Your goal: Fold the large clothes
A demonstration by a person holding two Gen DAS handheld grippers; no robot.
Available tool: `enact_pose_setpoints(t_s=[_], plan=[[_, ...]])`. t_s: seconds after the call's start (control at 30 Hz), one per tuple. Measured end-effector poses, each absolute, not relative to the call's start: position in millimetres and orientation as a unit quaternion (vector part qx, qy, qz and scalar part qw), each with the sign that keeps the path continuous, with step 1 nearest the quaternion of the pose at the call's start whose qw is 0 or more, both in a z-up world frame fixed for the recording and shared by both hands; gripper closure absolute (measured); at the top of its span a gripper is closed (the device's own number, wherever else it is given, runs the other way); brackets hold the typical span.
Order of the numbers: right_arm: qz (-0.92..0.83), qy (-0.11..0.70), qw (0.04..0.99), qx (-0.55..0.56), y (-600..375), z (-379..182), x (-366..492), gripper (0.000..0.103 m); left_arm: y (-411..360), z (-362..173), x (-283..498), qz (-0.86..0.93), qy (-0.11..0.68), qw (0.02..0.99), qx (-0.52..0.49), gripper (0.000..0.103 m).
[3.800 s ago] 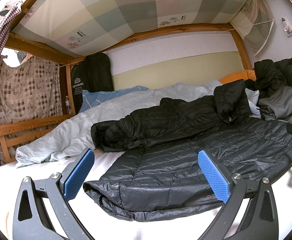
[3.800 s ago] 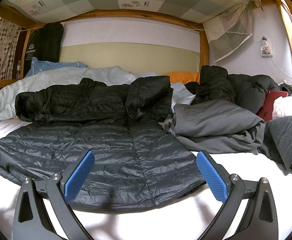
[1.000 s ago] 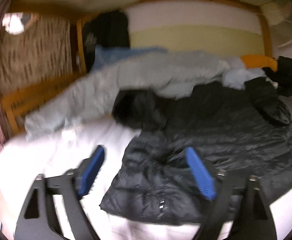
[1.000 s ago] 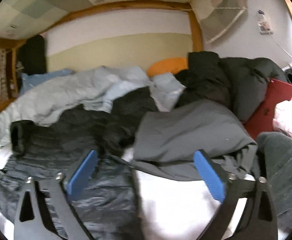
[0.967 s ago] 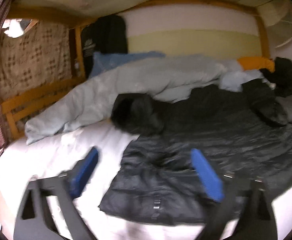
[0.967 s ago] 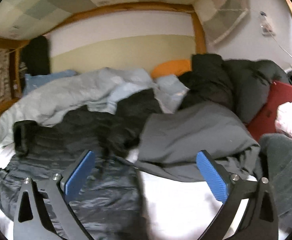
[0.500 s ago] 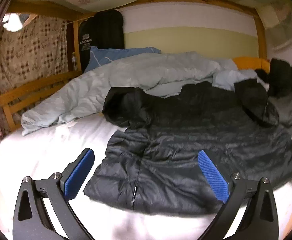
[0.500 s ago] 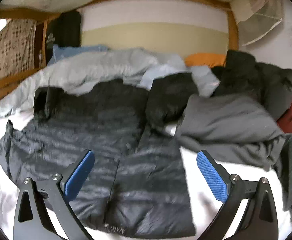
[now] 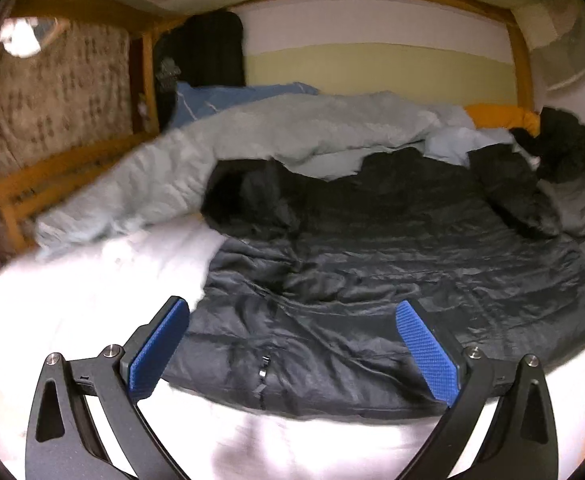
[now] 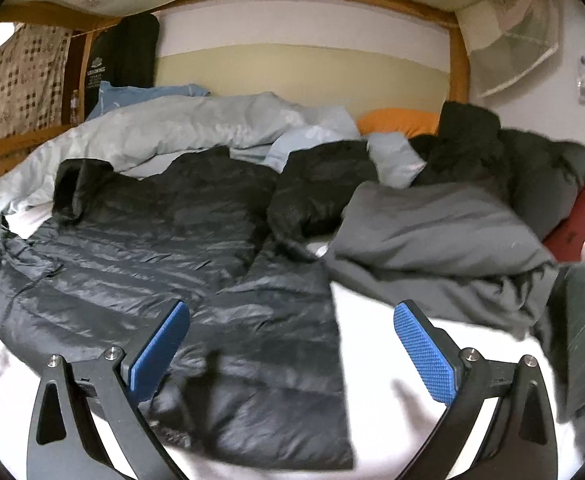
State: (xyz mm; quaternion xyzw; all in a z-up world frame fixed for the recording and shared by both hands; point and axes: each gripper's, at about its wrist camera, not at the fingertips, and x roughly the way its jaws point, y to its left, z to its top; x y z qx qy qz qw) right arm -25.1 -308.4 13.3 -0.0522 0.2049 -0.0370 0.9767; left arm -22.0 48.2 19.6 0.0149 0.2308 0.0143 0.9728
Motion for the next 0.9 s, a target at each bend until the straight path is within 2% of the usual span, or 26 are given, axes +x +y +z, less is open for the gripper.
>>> enact_pose_setpoints(t_s=[0.1, 0.17, 0.2, 0.27, 0.3, 0.43, 0.67, 0.77, 0.9], plan=[[-0.019, 0.204, 0.976, -0.067, -304.7, 14.4, -17.2, 0.002, 53.9, 7.5, -11.7, -0.020, 0.276, 0.961, 0.001, 0.000], [-0.009, 0.222, 0.973, -0.061, -302.6, 13.5, -11.6, 0.027, 57.4, -1.8, -5.2, 0.008, 0.286, 0.958, 0.006, 0.000], [0.005, 0.231, 0.972, -0.048, -301.7, 13.6, -10.3, 0.036, 60.4, -3.5, -2.7, 0.007, 0.288, 0.958, 0.000, 0.000], [0.040, 0.251, 0.967, -0.036, -296.2, 11.6, -9.1, 0.087, 69.7, -1.5, -2.8, -0.003, 0.302, 0.953, -0.018, 0.001], [0.053, 0.261, 0.963, -0.034, -292.1, 9.2, -9.7, 0.092, 74.6, 0.7, -9.2, -0.014, 0.298, 0.954, -0.021, 0.004], [0.065, 0.288, 0.955, -0.005, -283.2, -2.0, -12.5, 0.092, 87.4, 5.5, -32.7, -0.026, 0.276, 0.961, -0.002, 0.005], [-0.028, 0.312, 0.949, -0.030, -279.4, -19.9, 12.1, 0.092, 87.3, 5.3, 14.6, -0.078, 0.295, 0.952, 0.038, 0.005], [-0.104, 0.291, 0.950, -0.046, -286.1, -31.7, 12.4, 0.093, 111.2, -14.4, 46.4, -0.104, 0.322, 0.941, -0.022, 0.005], [-0.073, 0.340, 0.938, 0.006, -304.1, -44.1, 28.0, 0.094, 156.0, -51.6, 64.4, -0.061, 0.363, 0.922, -0.118, 0.005]])
